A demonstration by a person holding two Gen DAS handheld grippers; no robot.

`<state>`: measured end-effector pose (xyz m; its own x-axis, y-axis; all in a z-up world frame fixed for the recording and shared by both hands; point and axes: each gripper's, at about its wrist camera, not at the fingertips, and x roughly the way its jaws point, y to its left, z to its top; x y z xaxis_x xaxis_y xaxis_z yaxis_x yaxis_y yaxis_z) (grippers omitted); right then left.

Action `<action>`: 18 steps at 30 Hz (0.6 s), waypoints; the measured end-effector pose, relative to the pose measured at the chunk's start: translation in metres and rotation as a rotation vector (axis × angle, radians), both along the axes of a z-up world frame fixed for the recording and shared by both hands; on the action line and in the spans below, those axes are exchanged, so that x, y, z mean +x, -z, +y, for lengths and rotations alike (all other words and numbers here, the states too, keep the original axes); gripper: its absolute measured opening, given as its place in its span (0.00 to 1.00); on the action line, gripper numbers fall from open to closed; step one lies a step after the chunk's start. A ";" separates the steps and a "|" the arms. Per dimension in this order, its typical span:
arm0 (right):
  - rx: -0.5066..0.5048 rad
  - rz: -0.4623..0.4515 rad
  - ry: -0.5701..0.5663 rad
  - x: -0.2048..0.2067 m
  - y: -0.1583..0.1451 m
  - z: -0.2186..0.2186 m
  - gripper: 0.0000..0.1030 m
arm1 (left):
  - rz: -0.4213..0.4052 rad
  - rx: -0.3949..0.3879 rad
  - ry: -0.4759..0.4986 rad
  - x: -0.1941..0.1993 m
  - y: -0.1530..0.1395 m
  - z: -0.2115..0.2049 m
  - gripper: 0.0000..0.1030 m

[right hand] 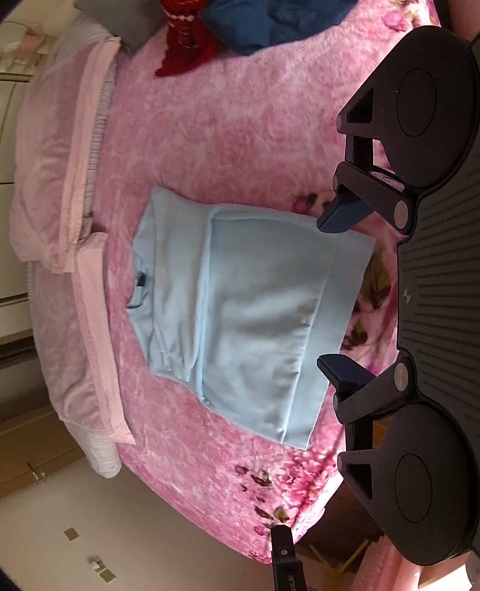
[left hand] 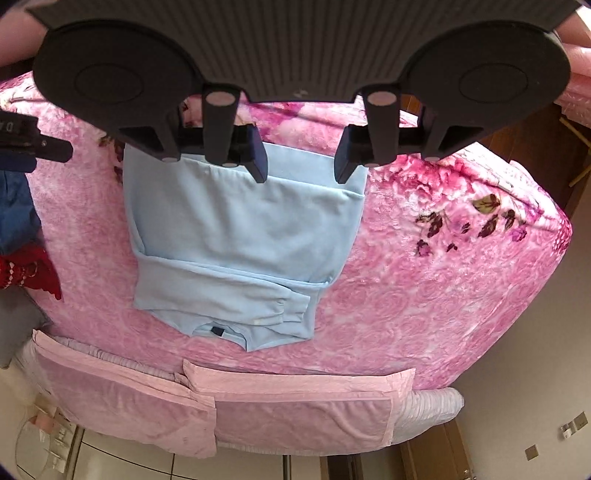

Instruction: Fold clothes

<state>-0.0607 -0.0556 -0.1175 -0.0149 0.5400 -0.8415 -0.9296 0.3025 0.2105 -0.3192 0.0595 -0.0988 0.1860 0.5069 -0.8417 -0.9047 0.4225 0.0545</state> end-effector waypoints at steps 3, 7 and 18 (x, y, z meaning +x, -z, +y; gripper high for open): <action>0.008 -0.009 0.039 0.004 0.000 0.007 0.73 | 0.000 0.001 0.033 0.001 0.003 0.012 0.34; 0.020 -0.025 0.103 0.000 0.004 0.018 0.73 | 0.003 -0.009 0.075 -0.004 0.015 0.036 0.34; 0.022 -0.100 0.295 -0.030 0.082 0.029 0.91 | -0.014 -0.046 0.150 -0.033 0.118 0.089 0.36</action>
<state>-0.0903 -0.0271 -0.1993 0.2277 0.5268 -0.8189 -0.8187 0.5588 0.1319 -0.3525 0.1490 -0.2171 0.2688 0.4333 -0.8602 -0.8321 0.5543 0.0192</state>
